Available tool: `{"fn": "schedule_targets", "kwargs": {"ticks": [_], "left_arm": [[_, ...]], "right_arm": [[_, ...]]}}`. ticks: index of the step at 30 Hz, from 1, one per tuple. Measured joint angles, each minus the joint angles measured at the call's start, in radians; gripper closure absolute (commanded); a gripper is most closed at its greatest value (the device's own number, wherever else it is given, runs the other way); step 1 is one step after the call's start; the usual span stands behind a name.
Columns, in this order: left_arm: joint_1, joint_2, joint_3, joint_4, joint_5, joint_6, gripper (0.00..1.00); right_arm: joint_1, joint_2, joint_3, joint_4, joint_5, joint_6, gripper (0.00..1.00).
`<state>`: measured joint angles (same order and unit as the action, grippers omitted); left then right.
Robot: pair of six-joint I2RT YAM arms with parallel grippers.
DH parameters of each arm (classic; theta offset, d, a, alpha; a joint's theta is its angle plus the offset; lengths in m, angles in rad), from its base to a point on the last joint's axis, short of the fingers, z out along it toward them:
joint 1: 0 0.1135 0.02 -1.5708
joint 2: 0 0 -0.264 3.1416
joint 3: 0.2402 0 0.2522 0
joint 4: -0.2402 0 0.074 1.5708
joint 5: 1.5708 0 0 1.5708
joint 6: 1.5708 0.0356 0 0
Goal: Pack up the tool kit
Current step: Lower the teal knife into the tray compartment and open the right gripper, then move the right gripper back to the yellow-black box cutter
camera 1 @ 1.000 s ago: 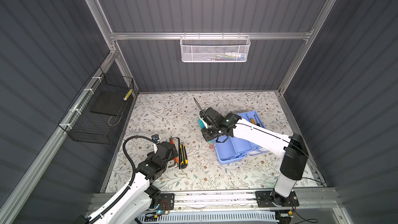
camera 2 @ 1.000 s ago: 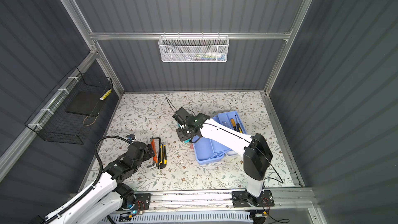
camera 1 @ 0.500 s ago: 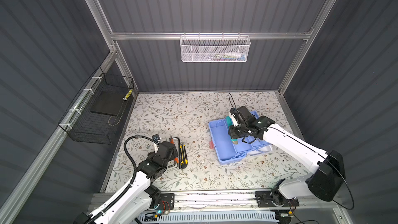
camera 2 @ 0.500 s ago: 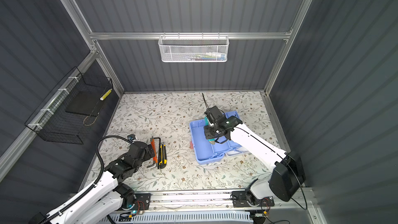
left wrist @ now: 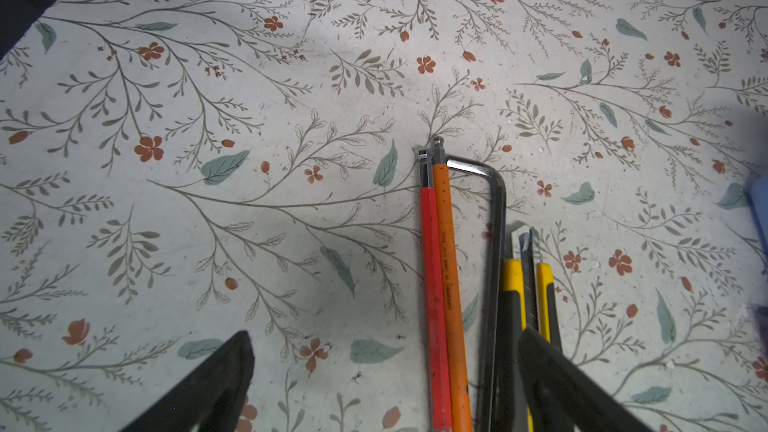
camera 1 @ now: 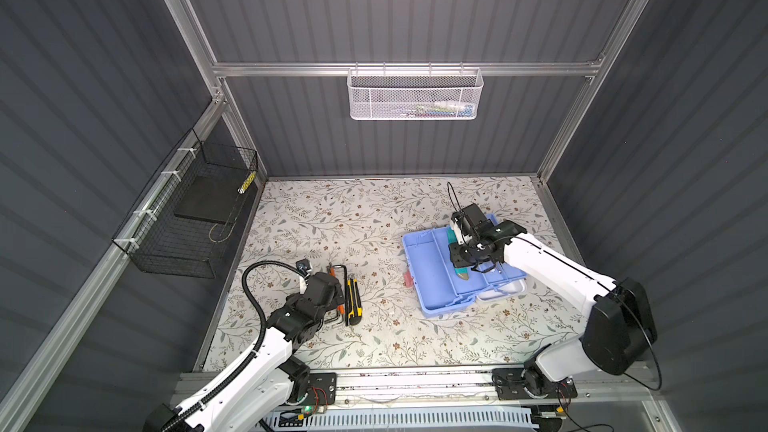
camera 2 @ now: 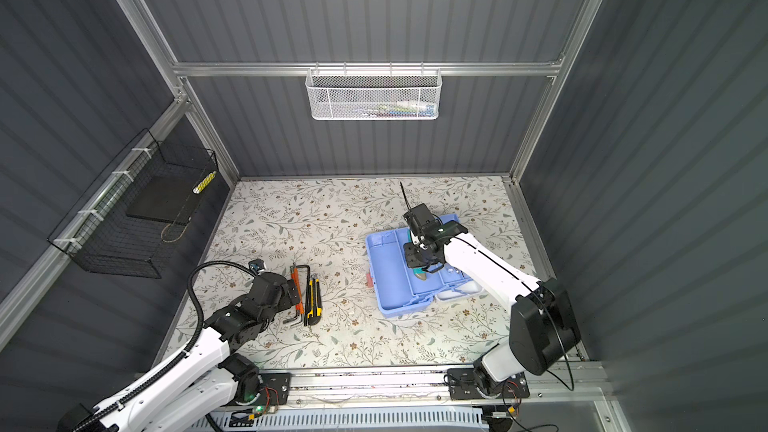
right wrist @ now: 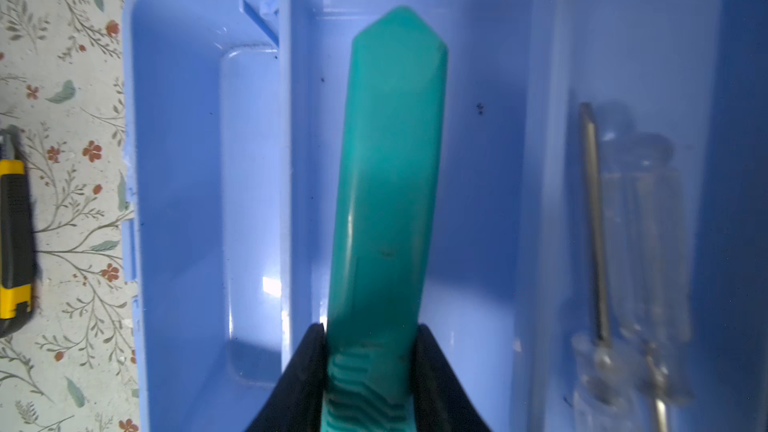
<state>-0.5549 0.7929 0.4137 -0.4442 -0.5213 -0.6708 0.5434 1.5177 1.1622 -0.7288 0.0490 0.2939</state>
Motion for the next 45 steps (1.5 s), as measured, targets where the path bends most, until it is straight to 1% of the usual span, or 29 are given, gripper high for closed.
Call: {"fn": "schedule_targets", "kwargs": {"ticks": [10,23,30,33,40,42,45], "left_arm": [[0.0,0.003,0.0,0.021,0.014,0.011,0.0],[0.0,0.004,0.0,0.023,0.024,0.017,0.01],[0.0,0.003,0.0,0.024,0.025,0.018,0.01],[0.0,0.002,0.0,0.024,0.025,0.018,0.01],[0.0,-0.005,0.0,0.027,0.037,0.029,0.01],[0.0,-0.01,0.0,0.027,0.04,0.032,0.01],[0.0,-0.031,0.0,0.027,0.039,0.032,0.0]], "right_arm": [[0.0,0.035,0.0,0.0,0.0,-0.013,0.78],[0.003,0.047,-0.01,0.012,-0.008,-0.005,0.57],[0.013,0.047,0.008,-0.007,-0.002,-0.007,0.54],[0.032,0.039,0.034,-0.019,0.006,-0.006,0.53],[0.108,-0.029,0.066,-0.035,0.005,0.019,0.52],[0.141,-0.036,0.077,-0.034,0.005,0.037,0.52],[0.222,-0.029,0.093,-0.015,-0.005,0.07,0.5]]}}
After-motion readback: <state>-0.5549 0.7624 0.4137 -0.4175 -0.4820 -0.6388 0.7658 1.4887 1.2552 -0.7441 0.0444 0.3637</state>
